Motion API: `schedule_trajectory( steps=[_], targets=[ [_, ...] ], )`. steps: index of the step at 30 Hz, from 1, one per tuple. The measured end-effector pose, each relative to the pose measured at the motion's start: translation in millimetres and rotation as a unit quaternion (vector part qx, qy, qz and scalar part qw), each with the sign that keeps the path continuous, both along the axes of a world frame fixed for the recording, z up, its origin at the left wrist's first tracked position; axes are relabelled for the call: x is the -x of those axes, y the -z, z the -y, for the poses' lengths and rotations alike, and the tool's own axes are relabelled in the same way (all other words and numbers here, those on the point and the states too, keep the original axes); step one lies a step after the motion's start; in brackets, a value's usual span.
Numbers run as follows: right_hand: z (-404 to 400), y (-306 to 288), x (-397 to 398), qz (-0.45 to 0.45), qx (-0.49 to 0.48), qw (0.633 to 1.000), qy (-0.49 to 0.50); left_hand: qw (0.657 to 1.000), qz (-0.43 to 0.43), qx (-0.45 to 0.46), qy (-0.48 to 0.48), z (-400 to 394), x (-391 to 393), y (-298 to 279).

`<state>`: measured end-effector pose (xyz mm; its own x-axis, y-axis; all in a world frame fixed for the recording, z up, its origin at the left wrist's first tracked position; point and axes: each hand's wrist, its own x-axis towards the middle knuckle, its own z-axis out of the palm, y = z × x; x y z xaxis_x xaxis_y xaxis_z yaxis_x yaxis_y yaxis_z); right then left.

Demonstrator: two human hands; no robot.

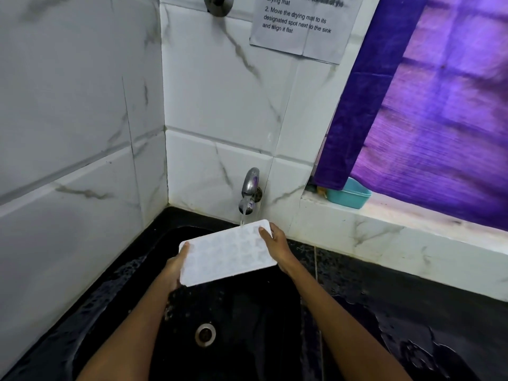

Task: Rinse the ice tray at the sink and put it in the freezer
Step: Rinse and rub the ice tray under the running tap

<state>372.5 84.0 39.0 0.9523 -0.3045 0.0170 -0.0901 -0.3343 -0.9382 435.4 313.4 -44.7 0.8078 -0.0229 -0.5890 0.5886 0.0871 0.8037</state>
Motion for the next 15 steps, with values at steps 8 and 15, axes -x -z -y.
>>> schedule_trajectory(
  steps=[8,15],
  targets=[
    [-77.8,58.4,-17.4,-0.084,0.525,0.842,0.096,0.990,0.046,-0.035,-0.126,13.1,18.0,11.1],
    [-119.3,89.2,-22.8,-0.002,0.503,0.840,-0.205,0.988,0.049,-0.064,-0.133,1.3,22.2,16.9]
  ],
)
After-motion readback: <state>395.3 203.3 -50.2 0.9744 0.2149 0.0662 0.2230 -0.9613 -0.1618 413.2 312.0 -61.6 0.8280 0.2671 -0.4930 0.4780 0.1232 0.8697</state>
